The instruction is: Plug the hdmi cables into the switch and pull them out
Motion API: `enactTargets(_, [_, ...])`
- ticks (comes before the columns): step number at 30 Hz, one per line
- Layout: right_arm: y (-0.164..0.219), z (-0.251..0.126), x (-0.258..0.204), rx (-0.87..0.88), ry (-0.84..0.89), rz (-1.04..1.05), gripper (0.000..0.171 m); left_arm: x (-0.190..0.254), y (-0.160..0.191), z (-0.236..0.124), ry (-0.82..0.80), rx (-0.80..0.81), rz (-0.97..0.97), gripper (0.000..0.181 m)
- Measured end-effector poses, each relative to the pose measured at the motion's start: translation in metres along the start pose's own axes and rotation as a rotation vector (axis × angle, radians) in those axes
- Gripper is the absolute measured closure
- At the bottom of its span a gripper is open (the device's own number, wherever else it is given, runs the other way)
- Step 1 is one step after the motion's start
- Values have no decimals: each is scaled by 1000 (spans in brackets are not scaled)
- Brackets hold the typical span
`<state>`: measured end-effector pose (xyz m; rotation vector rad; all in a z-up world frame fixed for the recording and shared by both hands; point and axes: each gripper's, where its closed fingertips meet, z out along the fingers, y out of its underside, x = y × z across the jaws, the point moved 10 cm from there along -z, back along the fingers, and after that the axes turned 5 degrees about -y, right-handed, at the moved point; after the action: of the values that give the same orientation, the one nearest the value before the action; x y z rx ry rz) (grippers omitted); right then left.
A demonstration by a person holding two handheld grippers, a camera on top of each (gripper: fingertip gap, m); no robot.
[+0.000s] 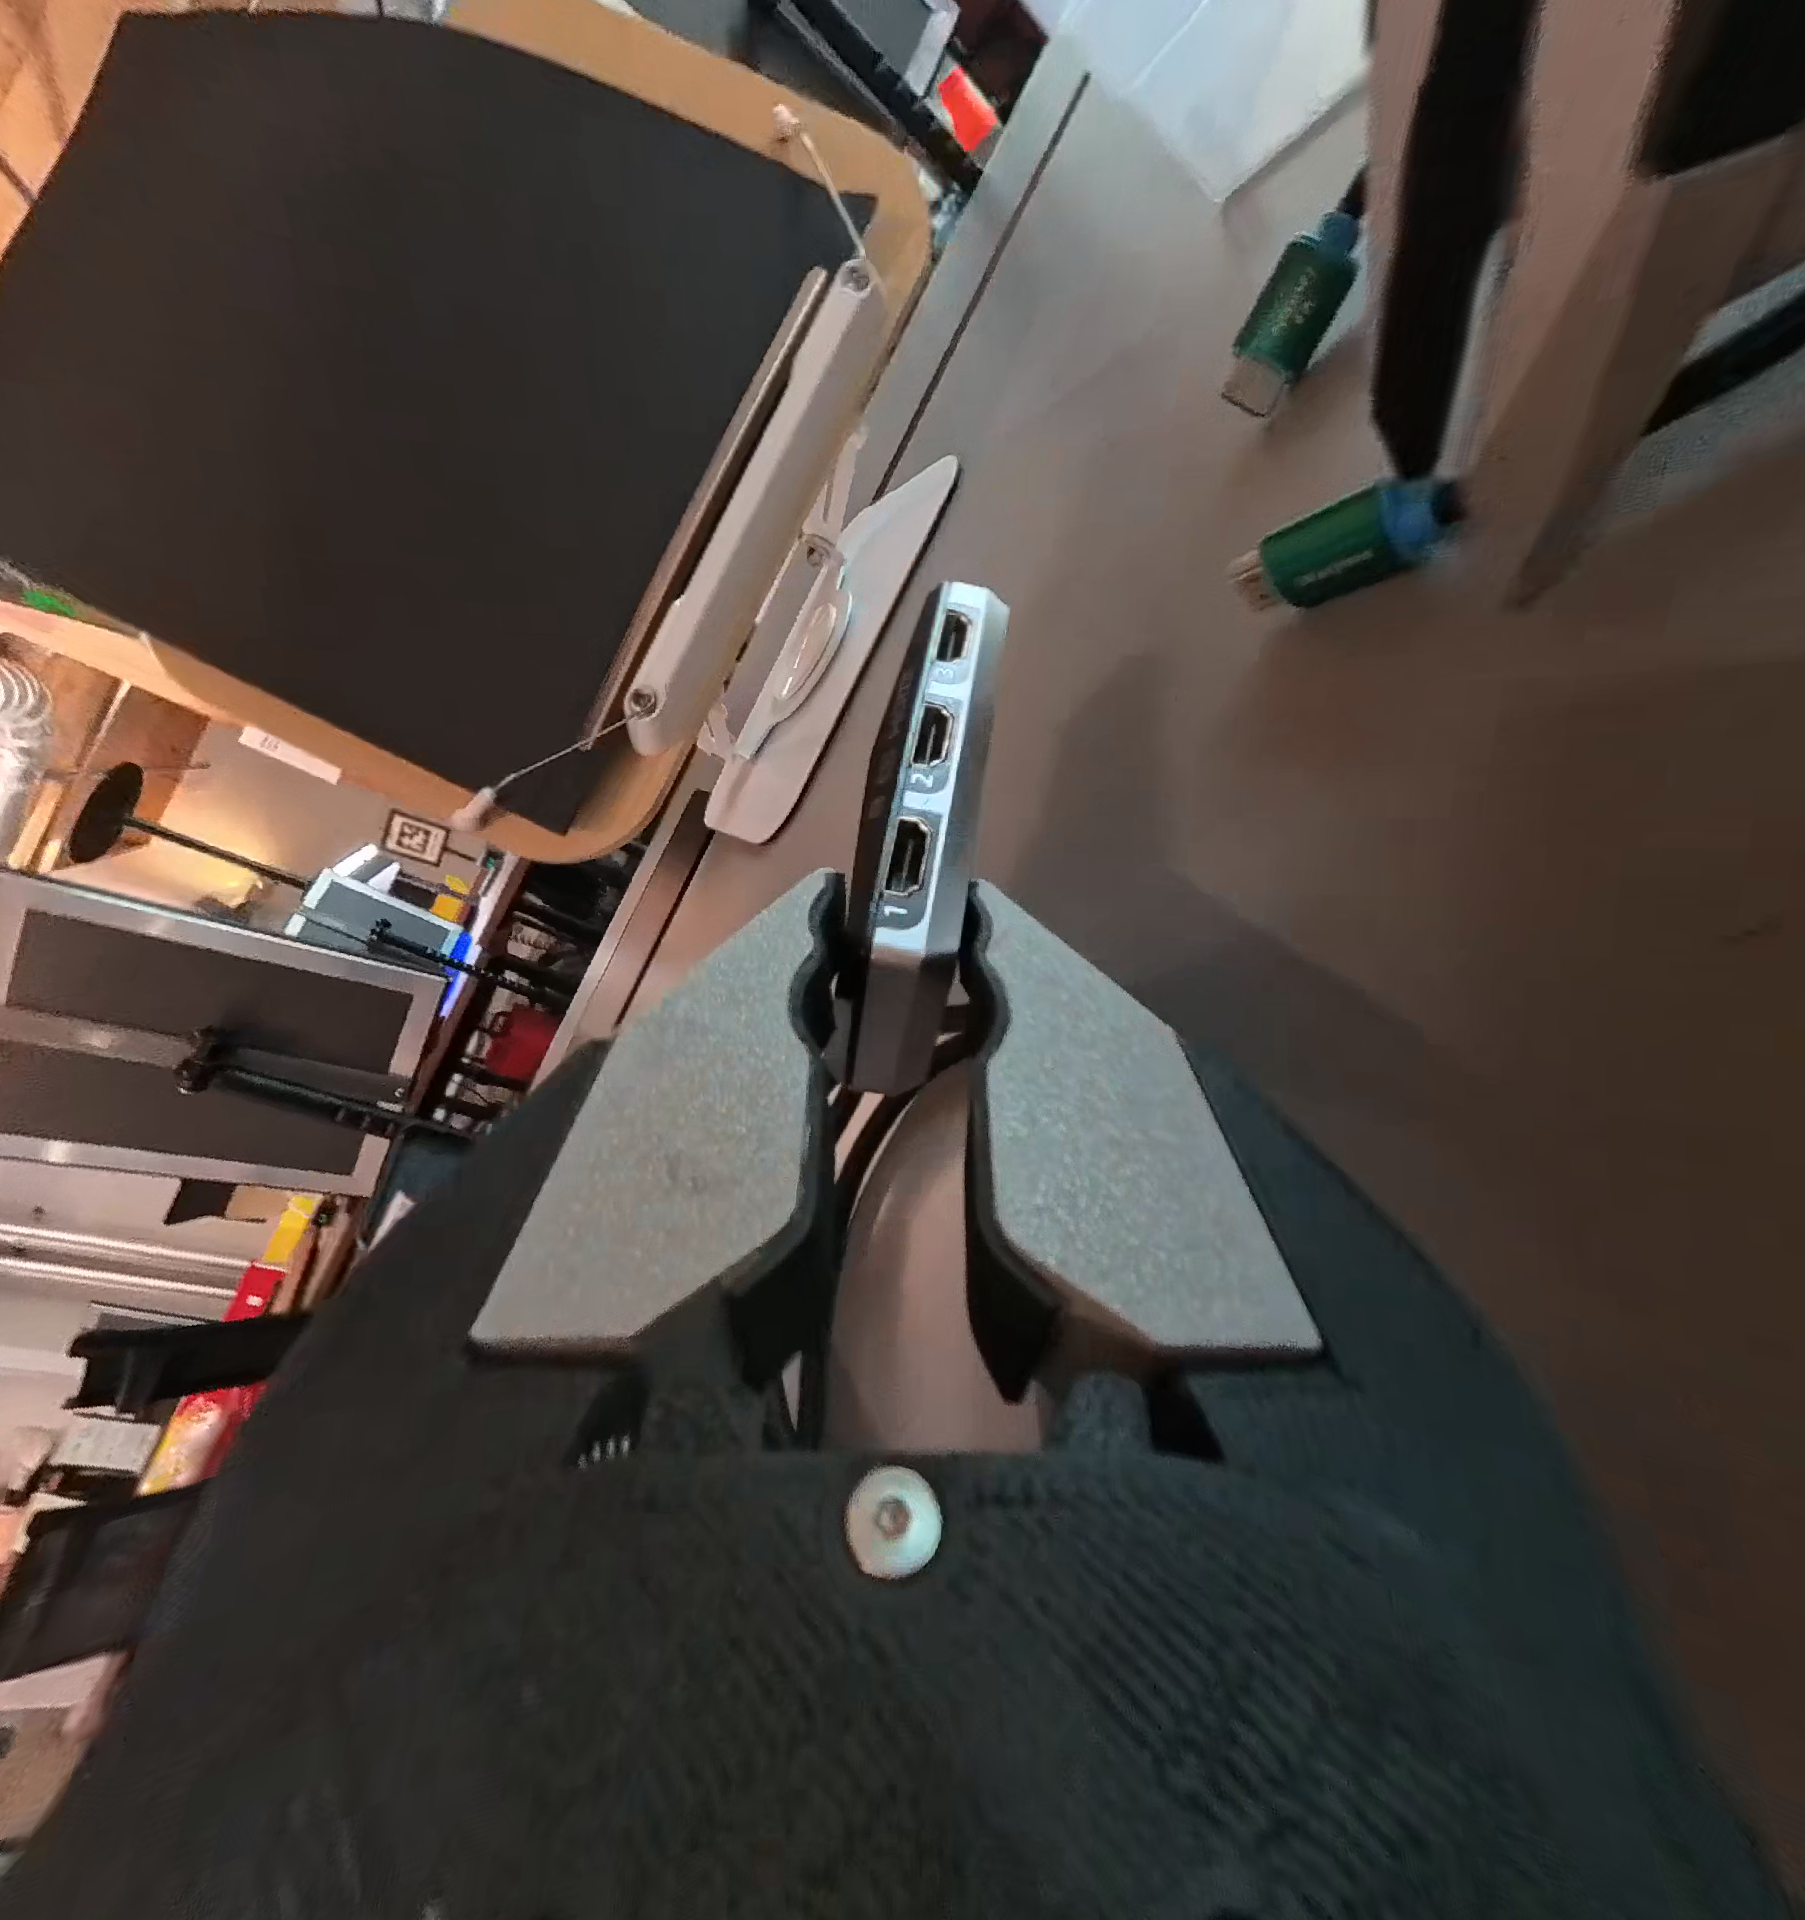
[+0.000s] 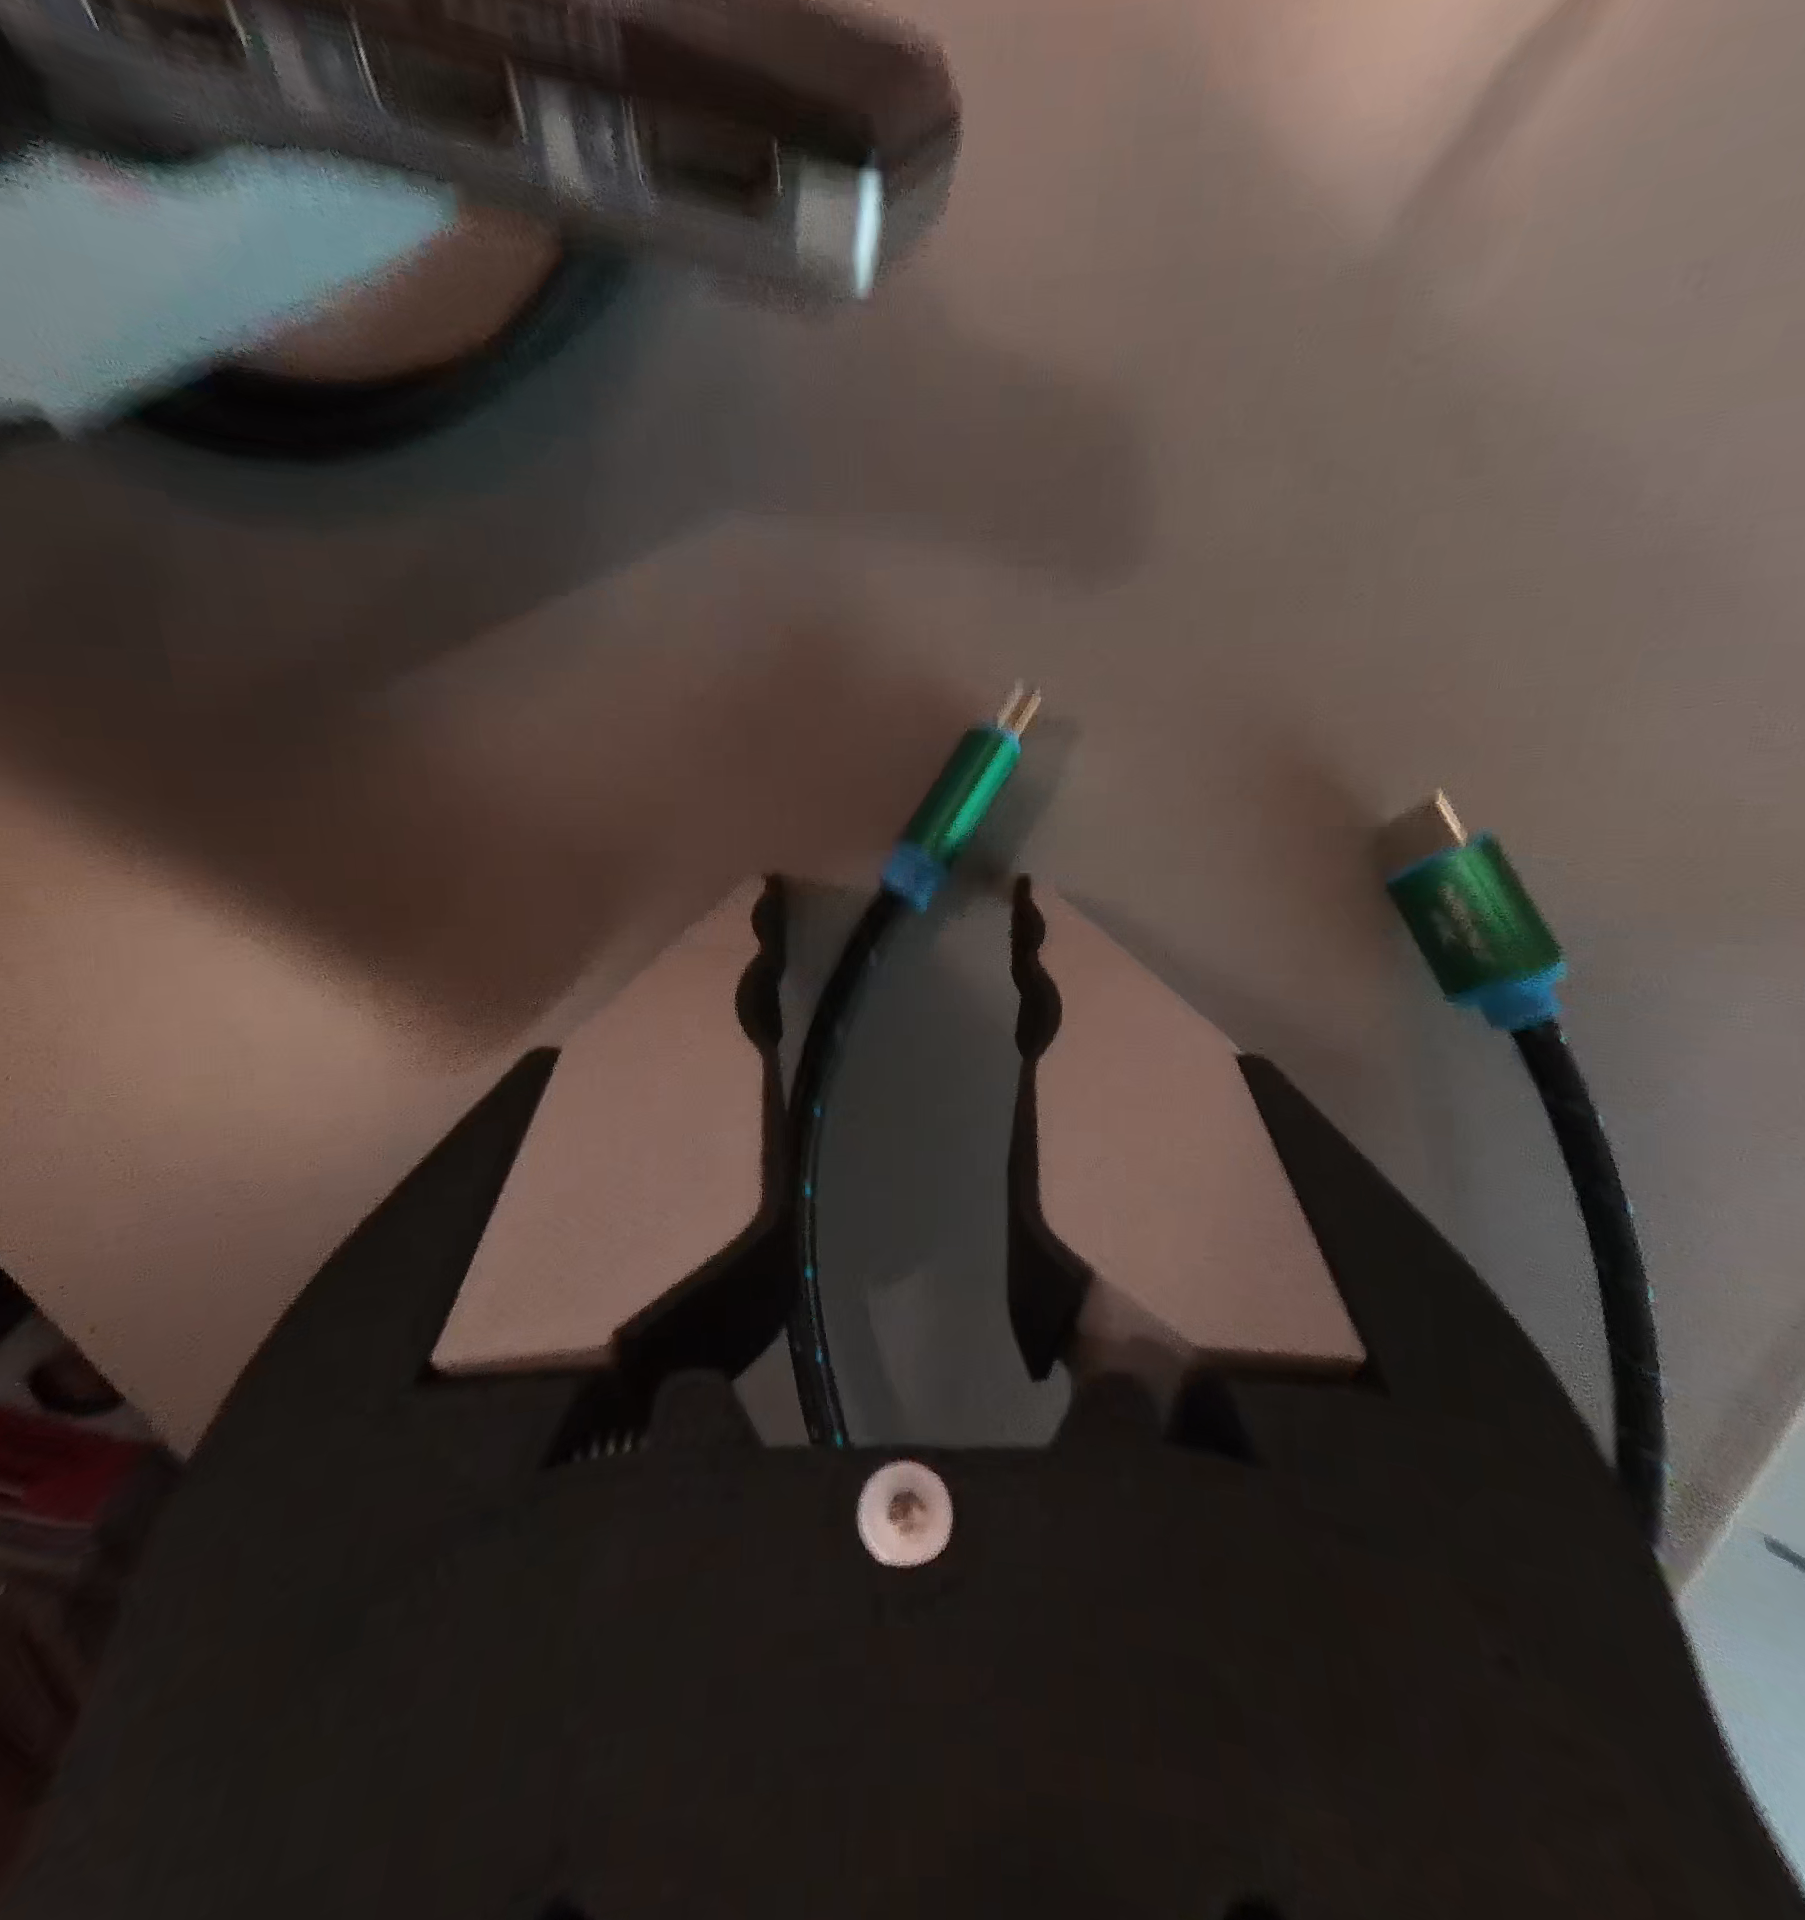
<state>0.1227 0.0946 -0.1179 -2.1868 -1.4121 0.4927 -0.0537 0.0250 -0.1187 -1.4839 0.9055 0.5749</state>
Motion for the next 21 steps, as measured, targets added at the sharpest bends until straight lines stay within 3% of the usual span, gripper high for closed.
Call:
enactTargets(1, [-1, 2, 0, 10, -2, 3, 142, 2, -1, -1, 5, 7, 19, 162])
enactTargets(4, [-6, 5, 4, 13, 69, -68, 153, 7, -4, -2, 17, 24, 63, 162])
enactTargets(7, [-4, 6, 1, 9, 256, -282, 156, 9, -4, -1, 22, 22, 86, 162])
enactTargets(11, [-5, -1, -20, 122, 478, -605, 125, 9, -6, -2, 24, 34, 90, 162])
enactTargets(14, [-15, -7, -39, 205, 667, -840, 131, 11, -10, -5, 32, 75, 101, 162])
enactTargets(21, [-26, 13, -41, 221, 600, -1049, 146, 19, -25, -21, 69, 230, 154, 163])
